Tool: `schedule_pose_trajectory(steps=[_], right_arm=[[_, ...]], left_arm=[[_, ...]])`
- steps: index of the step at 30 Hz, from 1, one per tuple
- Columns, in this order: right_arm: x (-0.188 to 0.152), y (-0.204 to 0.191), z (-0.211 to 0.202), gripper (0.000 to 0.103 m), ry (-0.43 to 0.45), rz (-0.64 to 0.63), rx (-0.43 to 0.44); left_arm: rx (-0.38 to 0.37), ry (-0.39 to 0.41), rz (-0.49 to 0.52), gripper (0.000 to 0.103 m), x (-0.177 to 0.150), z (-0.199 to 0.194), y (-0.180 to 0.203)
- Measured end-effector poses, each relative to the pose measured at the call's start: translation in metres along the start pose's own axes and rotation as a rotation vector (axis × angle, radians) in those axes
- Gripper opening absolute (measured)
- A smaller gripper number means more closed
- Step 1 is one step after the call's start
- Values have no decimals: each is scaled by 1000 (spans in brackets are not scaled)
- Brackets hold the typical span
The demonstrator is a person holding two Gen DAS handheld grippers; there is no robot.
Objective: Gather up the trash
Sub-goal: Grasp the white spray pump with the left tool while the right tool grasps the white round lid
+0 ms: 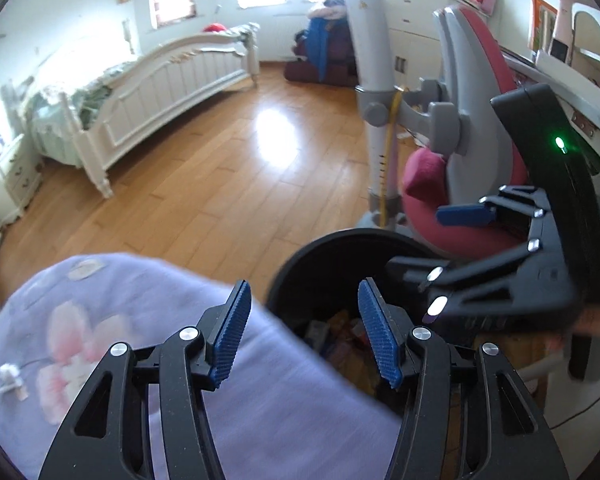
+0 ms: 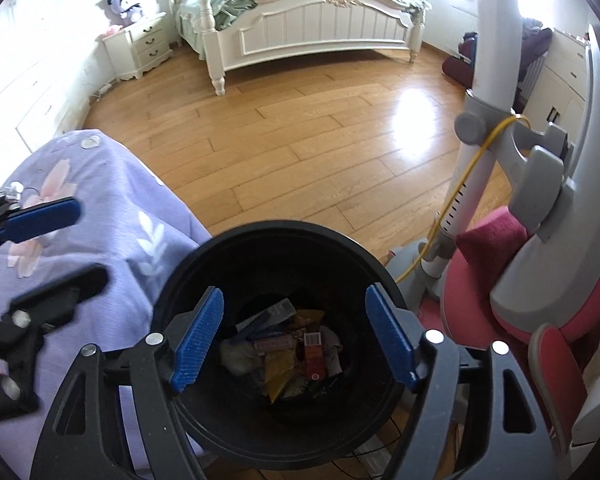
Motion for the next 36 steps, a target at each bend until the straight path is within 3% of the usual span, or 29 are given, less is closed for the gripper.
schedule_pose_trajectory(steps=[5, 9, 13, 16, 20, 22, 26, 30, 31, 32, 34, 36], right_arm=[[3, -31, -4, 74, 0, -49, 45], [-1, -90, -2, 74, -5, -124, 123], [-8, -159, 10, 74, -35, -215, 203], [-11, -200, 21, 74, -56, -263, 242], [-14, -236, 31, 74, -74, -313, 251], [-12, -242, 33, 74, -77, -320, 248], [-9, -245, 36, 74, -87, -337, 226], [-9, -247, 42, 74, -104, -341, 207], [-10, -248, 44, 74, -107, -340, 205], [-10, -248, 45, 74, -105, -341, 203], [-11, -250, 46, 74, -104, -341, 199], [-11, -253, 48, 74, -103, -343, 198]], left_arm=[[90, -1, -56, 56, -50, -45, -55], [214, -37, -129, 56, -103, -77, -129], [349, -110, -285, 56, -163, -100, -222], [400, -139, -321, 56, -184, -107, -259], [342, -156, -228, 56, -189, -96, -284], [297, -153, -120, 62, -183, -83, -283], [172, -163, 69, 63, -173, -57, -288], [51, -218, 152, 64, -176, -28, -288], [50, -200, 157, 64, -178, -24, -289], [46, -197, 150, 62, -178, -21, -290], [7, -184, 103, 35, -179, -17, -290], [34, -174, 100, 32, -182, -15, -284]])
Point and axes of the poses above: each gripper's, at about its wrist camera, not at the fingertips, and z roughly the way its jaws point, y to its right, x to its top, the point moved 4 cm from there along z, roughly the way its jaws point, and after that the axes turned 13 degrees about z, right-handed, at the moved point
